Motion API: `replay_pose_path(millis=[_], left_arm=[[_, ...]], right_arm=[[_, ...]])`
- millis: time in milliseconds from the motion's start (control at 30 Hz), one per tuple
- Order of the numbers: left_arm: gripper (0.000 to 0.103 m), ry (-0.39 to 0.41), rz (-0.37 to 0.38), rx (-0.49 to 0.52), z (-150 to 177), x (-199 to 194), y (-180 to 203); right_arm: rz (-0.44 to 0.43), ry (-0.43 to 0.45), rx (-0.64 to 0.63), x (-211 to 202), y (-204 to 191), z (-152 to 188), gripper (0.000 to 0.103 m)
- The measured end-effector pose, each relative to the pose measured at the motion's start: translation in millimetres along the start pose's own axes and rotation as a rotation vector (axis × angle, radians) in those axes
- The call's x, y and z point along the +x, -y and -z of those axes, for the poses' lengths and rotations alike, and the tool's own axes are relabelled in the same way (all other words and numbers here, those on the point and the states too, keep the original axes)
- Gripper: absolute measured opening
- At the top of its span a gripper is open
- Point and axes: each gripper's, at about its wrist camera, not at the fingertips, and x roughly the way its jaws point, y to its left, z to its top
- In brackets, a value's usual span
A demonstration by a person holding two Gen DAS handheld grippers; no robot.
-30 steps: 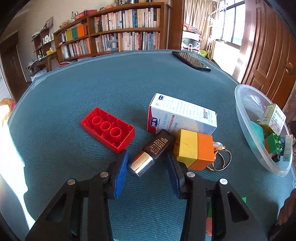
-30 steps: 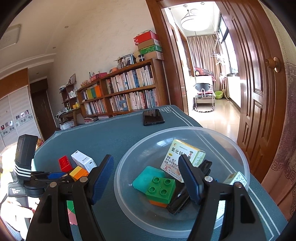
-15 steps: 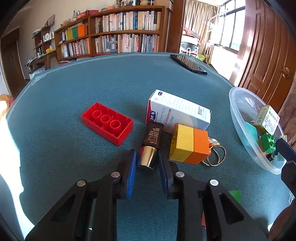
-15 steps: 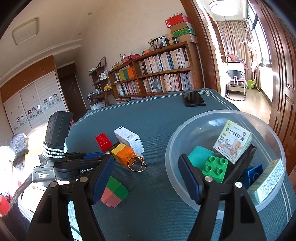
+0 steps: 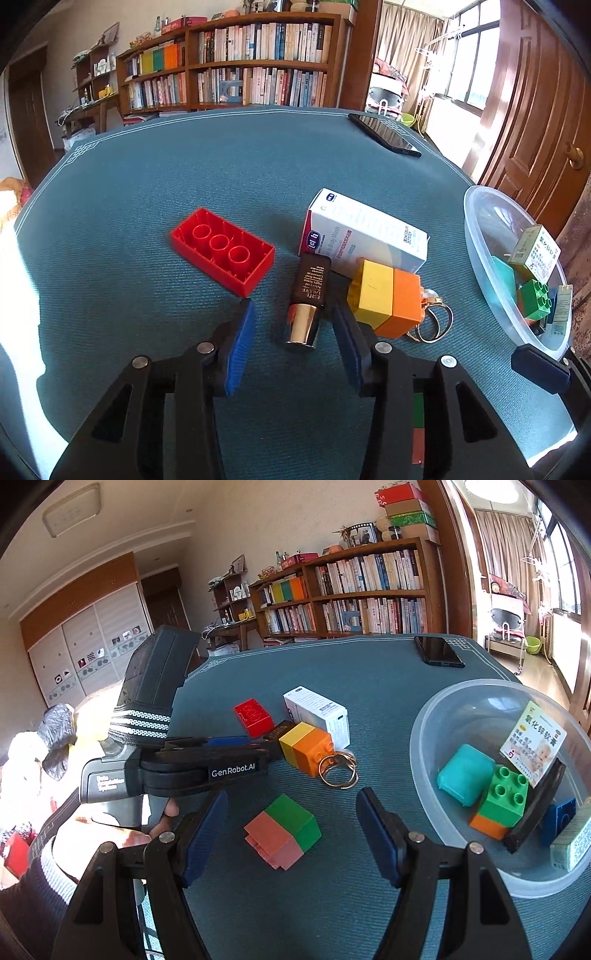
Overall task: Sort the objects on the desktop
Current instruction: 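Grasp the black-gold bottle with the left tool and lift it, then grasp the green-pink brick with the right tool while the left tool holds the bottle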
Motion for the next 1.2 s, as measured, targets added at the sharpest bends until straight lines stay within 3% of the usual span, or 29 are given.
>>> replay_pose_path(millis=[233, 300, 367, 667, 933, 1200], left_arm=[[0.046, 0.004, -0.007, 0.021, -4, 8, 4], [0.026, 0.003, 0.013, 0.014, -4, 7, 2], [0.022, 0.006, 0.015, 0.006, -2, 3, 0], [0.022, 0.129, -0.007, -0.001, -1, -38, -2], [0.022, 0.133, 0.009, -0.049, -3, -44, -12], [0.022, 0.134, 0.015, -0.049, -3, -43, -13]], right_arm=[[0.0, -0.069, 0.014, 12, 2, 2, 0.076], [-0.002, -0.093, 0.029, 15, 5, 3, 0.076], [-0.002, -0.108, 0.036, 18, 6, 3, 0.075], [0.022, -0.147, -0.022, 25, -8, 4, 0.071], [0.05, -0.234, -0.015, 47, -8, 7, 0.058], [0.077, -0.216, -0.043, 47, -11, 9, 0.057]])
